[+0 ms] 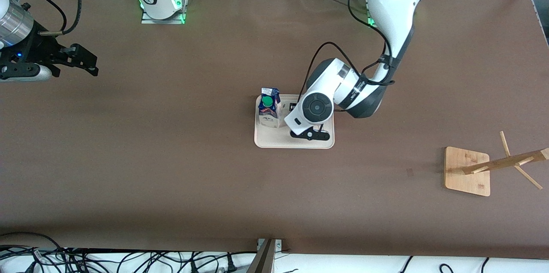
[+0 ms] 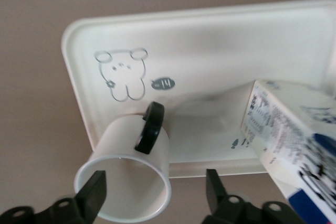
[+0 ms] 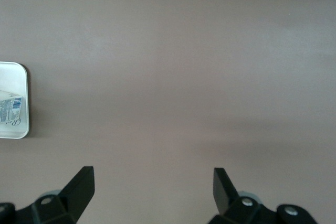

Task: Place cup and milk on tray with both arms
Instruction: 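Open the left gripper and withdraw it from the mug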

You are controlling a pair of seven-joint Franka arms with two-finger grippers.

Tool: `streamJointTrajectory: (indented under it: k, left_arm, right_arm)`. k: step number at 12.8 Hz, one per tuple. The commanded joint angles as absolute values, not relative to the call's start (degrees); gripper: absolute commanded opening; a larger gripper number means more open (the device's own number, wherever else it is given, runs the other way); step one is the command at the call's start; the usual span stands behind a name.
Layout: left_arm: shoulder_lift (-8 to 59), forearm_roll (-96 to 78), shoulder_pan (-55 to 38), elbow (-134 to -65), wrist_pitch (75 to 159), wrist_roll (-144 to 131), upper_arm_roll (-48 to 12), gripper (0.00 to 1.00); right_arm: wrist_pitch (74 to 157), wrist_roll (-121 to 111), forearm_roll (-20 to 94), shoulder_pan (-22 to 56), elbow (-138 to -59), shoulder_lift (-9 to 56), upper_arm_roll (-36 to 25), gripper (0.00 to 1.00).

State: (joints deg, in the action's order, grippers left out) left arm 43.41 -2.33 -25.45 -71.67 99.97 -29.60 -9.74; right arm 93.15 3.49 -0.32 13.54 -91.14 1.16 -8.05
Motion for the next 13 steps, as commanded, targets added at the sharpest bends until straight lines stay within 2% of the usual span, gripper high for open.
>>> streamJointTrajectory:
  k: [1,3,5,6,8,11,13]
  left_arm:
    - [35.10,-2.02,-23.91,-73.82,99.14,-28.21,-8.01,1.00]
    - [29.38,-2.02,-20.85,-74.80,96.52,-28.30,-7.29,1.00]
    - [27.34,-2.28,-15.32,-71.57,85.74,-24.02,-7.12,1.00]
    - [27.33,-2.20,-11.99,-69.28,83.17,-19.03,-6.86,1.00]
    - [25.33,-2.02,-5.65,-69.61,83.40,-7.17,-6.59,1.00]
    - [21.90,-0.53,-2.83,-69.96,85.50,-4.75,0.34,1.00]
    - [17.78,-1.06,0.52,-74.24,90.50,-4.66,0.61,1.00]
  right_arm:
    - [93.51,3.25,-1.14,12.83,-90.09,1.58,-7.65,1.00]
    - [93.52,3.25,-1.05,12.92,-90.09,1.58,-7.65,1.00]
    - [93.25,3.08,-1.23,13.36,-90.09,1.67,-7.56,1.00]
    - [92.99,2.99,-1.14,13.45,-90.17,1.67,-7.56,1.00]
    - [92.90,2.99,-1.14,13.45,-90.26,1.67,-7.56,1.00]
    - [92.90,3.08,-1.14,13.45,-90.26,1.67,-7.56,1.00]
    - [92.90,3.08,-1.14,13.45,-90.26,1.67,-7.47,1.00]
